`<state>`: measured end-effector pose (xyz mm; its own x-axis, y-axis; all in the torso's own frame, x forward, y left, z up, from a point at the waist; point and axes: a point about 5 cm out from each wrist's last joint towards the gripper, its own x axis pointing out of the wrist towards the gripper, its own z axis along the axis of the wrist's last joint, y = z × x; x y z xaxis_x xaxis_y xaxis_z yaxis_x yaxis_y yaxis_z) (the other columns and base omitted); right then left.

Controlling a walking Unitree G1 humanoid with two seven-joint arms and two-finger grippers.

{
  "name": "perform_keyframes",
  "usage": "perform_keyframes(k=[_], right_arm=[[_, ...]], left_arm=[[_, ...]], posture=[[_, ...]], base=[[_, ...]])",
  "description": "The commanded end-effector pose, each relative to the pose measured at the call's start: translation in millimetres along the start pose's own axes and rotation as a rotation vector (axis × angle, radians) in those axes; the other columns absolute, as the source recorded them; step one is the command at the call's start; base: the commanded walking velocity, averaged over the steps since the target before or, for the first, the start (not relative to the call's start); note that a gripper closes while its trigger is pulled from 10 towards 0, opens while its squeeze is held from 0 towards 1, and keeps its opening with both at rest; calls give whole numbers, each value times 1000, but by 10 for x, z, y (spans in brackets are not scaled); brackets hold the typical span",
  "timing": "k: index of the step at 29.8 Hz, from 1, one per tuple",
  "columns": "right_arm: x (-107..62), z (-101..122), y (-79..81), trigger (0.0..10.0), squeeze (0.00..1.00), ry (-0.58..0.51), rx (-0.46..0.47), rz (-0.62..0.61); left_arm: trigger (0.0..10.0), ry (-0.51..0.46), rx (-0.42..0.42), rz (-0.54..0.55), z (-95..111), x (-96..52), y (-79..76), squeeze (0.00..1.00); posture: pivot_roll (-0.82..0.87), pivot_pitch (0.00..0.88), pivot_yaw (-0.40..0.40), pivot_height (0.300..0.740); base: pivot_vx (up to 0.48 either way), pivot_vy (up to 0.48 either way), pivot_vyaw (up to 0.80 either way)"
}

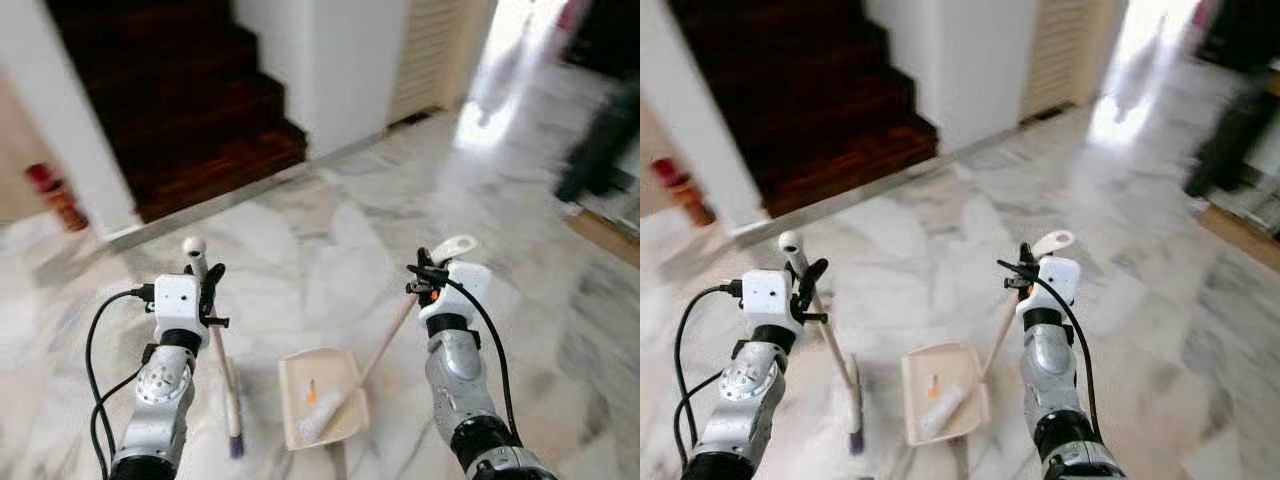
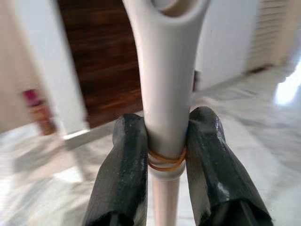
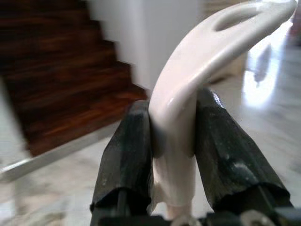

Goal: Sweep floor

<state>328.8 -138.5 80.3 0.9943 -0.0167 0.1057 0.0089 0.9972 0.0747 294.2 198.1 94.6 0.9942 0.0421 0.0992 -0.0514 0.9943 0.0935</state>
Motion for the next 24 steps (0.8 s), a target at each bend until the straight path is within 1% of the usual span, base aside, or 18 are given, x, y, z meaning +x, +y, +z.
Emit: perform_keyframes(k=[1, 4, 11, 24], right_arm=[[38, 78, -50, 10000, 0, -36, 4, -15], [37, 73, -44, 10000, 0, -32, 6, -13], [40, 56, -27, 10000, 0, -16, 26, -2], [43, 45, -41, 10000, 0, -3, 43, -4]], left_arm=[[10000, -41, 4, -13, 90, 27, -52, 0], [10000, -39, 3, -12, 89, 25, -53, 0], [10000, -36, 1, -11, 89, 22, -50, 0], [10000, -28, 1, -9, 82, 20, -52, 0]], posture=[[49, 10, -39, 740], [49, 13, -39, 740], [52, 18, -41, 740], [52, 18, -41, 740]], base=[[0, 0, 794], [0, 0, 702], [0, 0, 0], [0, 270, 0]])
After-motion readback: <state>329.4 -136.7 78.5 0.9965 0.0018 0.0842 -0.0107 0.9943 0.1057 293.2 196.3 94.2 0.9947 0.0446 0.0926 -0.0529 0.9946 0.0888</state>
